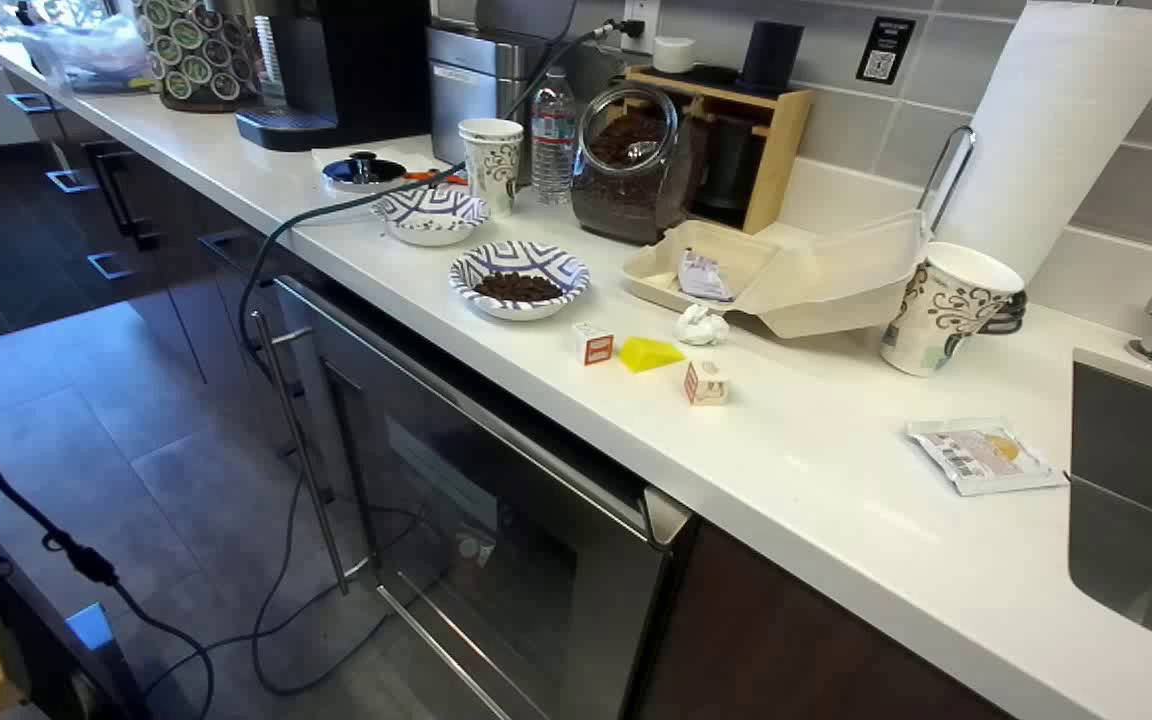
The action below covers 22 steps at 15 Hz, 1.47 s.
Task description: Put the silver lid on the transparent container
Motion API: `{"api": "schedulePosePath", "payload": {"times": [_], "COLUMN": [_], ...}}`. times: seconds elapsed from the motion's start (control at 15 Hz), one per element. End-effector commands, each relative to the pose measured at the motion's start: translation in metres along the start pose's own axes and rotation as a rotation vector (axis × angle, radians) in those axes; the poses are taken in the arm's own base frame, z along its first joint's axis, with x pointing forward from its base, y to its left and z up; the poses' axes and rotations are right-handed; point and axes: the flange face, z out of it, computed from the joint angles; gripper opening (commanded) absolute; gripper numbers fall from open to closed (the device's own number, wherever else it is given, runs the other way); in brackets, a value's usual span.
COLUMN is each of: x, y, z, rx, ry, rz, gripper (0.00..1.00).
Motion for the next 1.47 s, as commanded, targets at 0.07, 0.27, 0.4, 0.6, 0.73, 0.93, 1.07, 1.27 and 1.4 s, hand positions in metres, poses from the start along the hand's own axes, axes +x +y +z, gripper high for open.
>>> {"api": "schedulePosePath", "payload": {"times": [0.07,0.27,0.4,0.6,0.73,0.93,1.07,1.27,1.4], "x": [0.0,0.0,0.0,0.0,0.0,0.016,0.051,0.091,0.121], "y": [0.0,0.0,0.0,0.0,0.0,-0.021,-0.053,-0.106,-0.14], "z": [0.0,0.0,0.0,0.0,0.0,-0.01,-0.019,-0.038,-0.04], "rx": [0.0,0.0,0.0,0.0,0.0,-0.03,-0.016,0.066,0.131], "ry": [-0.001,-0.001,-0.001,-0.001,-0.001,0.142,0.264,0.475,0.589], "rz": [0.0,0.0,0.0,0.0,0.0,-0.076,-0.11,-0.16,-0.212], "gripper": [1.0,1.0,1.0,1.0,1.0,1.0,1.0,1.0,1.0]}}
